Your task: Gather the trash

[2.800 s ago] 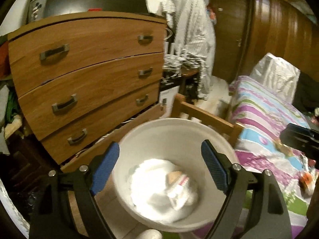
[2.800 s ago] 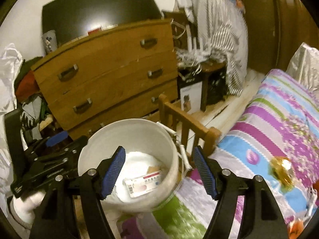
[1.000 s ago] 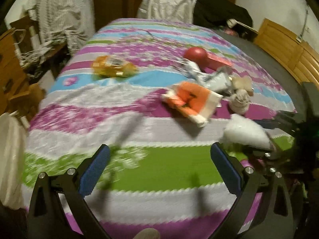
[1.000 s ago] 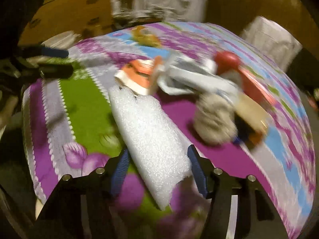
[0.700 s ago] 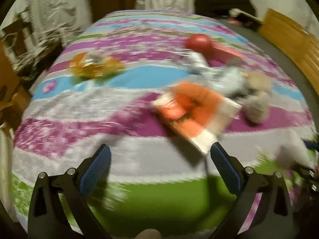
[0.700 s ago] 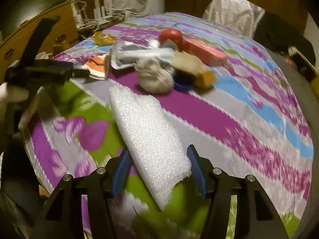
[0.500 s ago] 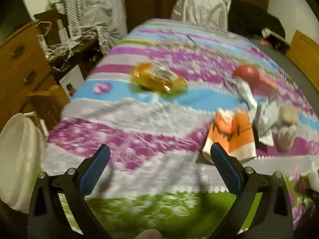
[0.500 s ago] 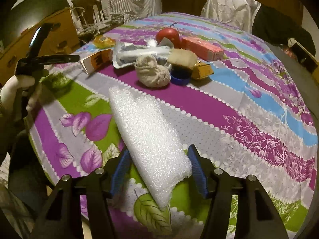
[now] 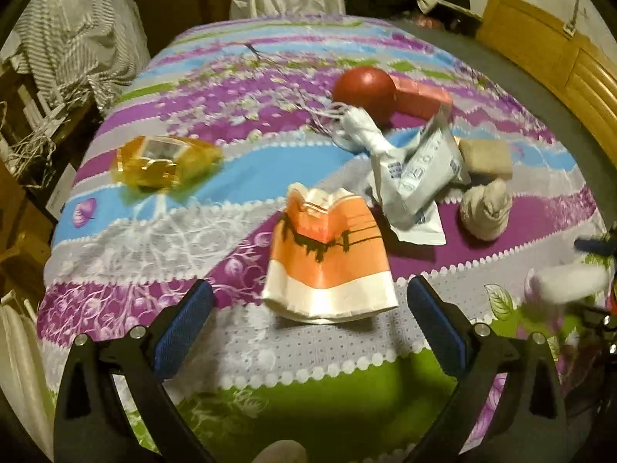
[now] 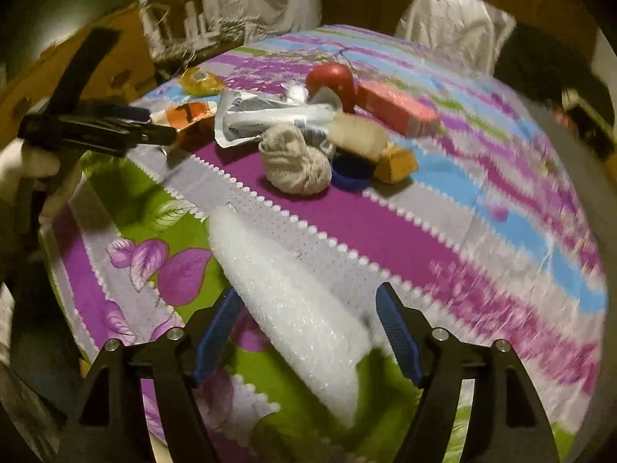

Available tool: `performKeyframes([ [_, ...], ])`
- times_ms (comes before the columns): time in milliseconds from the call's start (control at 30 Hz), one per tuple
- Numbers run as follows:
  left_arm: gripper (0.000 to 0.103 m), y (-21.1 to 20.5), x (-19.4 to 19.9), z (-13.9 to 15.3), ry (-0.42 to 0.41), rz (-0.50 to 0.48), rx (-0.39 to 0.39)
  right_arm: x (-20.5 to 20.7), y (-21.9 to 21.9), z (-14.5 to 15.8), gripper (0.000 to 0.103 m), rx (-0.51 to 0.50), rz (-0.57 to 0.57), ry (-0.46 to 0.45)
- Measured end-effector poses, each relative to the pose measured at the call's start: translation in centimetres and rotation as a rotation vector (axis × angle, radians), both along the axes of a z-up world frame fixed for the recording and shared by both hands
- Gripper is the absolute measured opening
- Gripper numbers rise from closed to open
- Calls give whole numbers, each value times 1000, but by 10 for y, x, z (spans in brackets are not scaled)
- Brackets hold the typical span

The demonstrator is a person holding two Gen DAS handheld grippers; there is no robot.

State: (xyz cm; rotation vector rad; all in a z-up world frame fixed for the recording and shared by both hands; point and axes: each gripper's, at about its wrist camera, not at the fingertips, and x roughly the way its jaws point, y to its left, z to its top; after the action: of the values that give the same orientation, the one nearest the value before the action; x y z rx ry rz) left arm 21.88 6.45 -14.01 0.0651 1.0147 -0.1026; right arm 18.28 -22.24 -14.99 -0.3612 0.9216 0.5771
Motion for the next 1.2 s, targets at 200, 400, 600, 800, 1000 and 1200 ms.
performKeyframes([
  [200, 97, -3, 15, -7, 17, 19, 26, 10, -3, 11, 78, -78, 80, 16],
  [400, 65, 8, 20, -15, 29, 37, -15, 2, -14, 23, 81, -40, 144, 80],
  [600, 48, 10, 19, -15, 14, 32, -29, 6, -11, 34, 81, -16, 130, 21],
  [800, 44, 7, 16, -16, 6, 39, -25, 36, 14, 11, 81, -92, 131, 19],
  [1000, 44, 4, 15, -18, 16, 10, -11, 53, 18, -18, 81, -239, 231, 18],
  [1200, 42, 5, 15, -18, -6, 27, -18, 74, 17, -30, 67, -164, 253, 98],
])
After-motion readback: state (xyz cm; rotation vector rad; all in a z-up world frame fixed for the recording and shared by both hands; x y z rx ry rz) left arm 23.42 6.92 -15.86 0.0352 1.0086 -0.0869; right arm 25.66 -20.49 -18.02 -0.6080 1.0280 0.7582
